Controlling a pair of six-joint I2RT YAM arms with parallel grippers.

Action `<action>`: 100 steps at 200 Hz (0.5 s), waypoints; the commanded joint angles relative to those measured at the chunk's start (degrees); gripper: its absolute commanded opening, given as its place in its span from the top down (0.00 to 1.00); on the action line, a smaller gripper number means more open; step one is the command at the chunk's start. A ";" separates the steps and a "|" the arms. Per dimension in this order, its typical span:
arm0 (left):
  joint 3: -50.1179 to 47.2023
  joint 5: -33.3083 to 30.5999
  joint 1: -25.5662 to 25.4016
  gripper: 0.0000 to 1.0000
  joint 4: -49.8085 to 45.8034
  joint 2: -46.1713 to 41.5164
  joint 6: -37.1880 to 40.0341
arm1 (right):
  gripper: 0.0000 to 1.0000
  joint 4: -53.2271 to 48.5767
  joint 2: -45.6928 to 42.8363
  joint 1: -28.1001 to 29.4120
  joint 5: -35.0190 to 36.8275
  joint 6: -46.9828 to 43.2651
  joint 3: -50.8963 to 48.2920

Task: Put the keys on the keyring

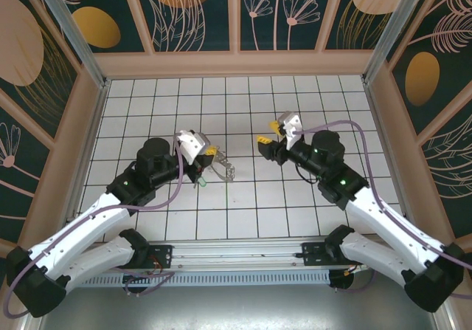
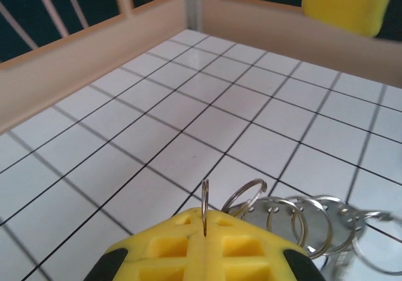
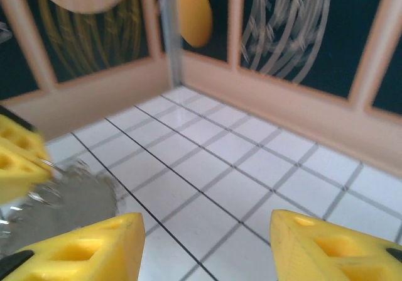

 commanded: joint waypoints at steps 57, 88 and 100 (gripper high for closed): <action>-0.77 -4.93 11.81 1.00 -1.28 -0.61 -10.01 | 0.35 5.18 18.48 0.98 -4.99 0.95 -3.30; 0.44 -6.48 16.83 1.00 -4.24 -1.14 -9.16 | 0.27 16.71 24.45 1.19 -12.09 -0.28 -7.03; 0.37 -6.30 18.56 1.00 -4.44 -1.17 -8.93 | 0.24 19.53 27.24 1.40 -13.39 -0.34 -7.33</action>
